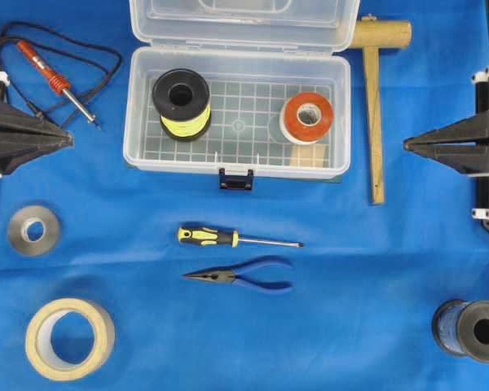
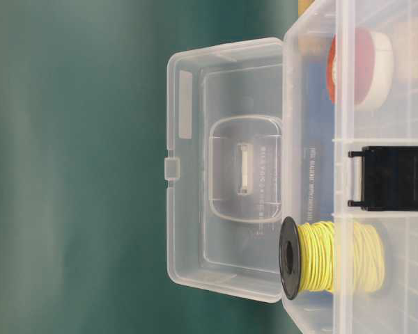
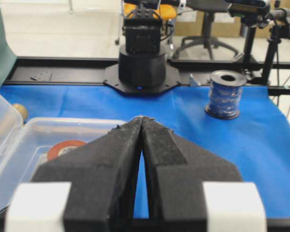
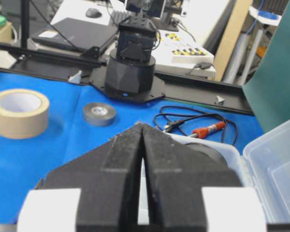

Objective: Close the tool box with the left arm.
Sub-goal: 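Move the left gripper up toward the raised clear lid of the tool box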

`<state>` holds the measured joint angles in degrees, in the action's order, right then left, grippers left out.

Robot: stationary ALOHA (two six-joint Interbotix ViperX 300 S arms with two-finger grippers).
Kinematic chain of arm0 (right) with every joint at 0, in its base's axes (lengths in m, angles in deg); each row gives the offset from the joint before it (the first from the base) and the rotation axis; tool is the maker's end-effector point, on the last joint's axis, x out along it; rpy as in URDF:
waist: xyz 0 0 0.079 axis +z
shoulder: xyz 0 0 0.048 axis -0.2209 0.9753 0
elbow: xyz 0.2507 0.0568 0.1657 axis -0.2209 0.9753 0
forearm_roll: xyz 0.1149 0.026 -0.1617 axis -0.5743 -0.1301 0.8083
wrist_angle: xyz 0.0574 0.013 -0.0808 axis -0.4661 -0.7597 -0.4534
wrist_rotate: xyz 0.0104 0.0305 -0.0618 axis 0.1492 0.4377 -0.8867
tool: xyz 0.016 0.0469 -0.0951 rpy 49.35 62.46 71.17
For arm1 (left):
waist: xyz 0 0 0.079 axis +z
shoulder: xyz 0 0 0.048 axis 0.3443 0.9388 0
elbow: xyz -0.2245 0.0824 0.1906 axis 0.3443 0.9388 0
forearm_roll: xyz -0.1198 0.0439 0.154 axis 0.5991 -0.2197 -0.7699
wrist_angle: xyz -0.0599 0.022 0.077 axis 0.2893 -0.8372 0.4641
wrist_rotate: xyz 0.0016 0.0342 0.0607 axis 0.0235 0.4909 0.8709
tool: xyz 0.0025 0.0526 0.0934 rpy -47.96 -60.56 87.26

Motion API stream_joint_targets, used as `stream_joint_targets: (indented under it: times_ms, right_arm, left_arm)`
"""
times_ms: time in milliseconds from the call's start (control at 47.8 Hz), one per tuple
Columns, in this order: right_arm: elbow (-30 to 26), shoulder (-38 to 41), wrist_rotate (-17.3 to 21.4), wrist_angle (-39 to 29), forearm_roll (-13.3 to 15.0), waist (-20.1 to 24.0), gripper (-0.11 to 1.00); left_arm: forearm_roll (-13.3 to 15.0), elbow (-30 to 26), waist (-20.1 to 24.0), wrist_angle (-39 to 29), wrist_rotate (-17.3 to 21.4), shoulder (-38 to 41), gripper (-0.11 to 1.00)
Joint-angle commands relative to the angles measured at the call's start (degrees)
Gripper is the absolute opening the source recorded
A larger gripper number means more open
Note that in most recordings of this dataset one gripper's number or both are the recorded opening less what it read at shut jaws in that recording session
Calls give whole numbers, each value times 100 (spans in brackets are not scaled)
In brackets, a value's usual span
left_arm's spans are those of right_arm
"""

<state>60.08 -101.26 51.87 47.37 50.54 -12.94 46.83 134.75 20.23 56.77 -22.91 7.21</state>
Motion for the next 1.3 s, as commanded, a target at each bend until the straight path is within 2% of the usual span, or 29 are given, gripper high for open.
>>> stream_joint_targets:
  times_ms: [0, 167, 398, 607, 711, 858, 900, 942, 1088, 1276]
  right_arm:
    - [-193, 53, -26, 35, 0, 0, 0]
    - [-281, 202, 0, -255, 0, -88, 0]
    - [-308, 290, 26, -387, -9, -264, 0]
    - [-290, 413, 26, -404, 0, -281, 0]
    - [-281, 466, 26, -404, -9, -281, 0]
    - [-272, 492, 26, -404, -9, -281, 0]
    - [-272, 501, 26, -404, 0, -281, 0]
    - [-272, 510, 26, -413, -9, -281, 0]
    - [-264, 527, 26, -483, 0, -281, 0]
    - [-264, 554, 26, -554, 0, -281, 0]
  left_arm:
    - [185, -220, 79, 62, 44, 88, 0]
    - [193, -475, 308, -246, 35, 255, 0]
    - [185, -1389, 1239, -1397, 105, 826, 0]
    - [176, -2250, 2048, -2048, 589, 1477, 3]
    - [185, -2593, 2408, -2109, 765, 1872, 25]
    - [176, -2962, 2918, -2188, 1055, 2461, 69]
    - [185, -3120, 3076, -2303, 1257, 2681, 80]
    - [176, -3278, 3208, -2426, 1283, 2865, 88]
    - [141, -3938, 3604, -2883, 1310, 3577, 91]
    - [88, -4799, 3788, -3305, 1318, 4395, 91]
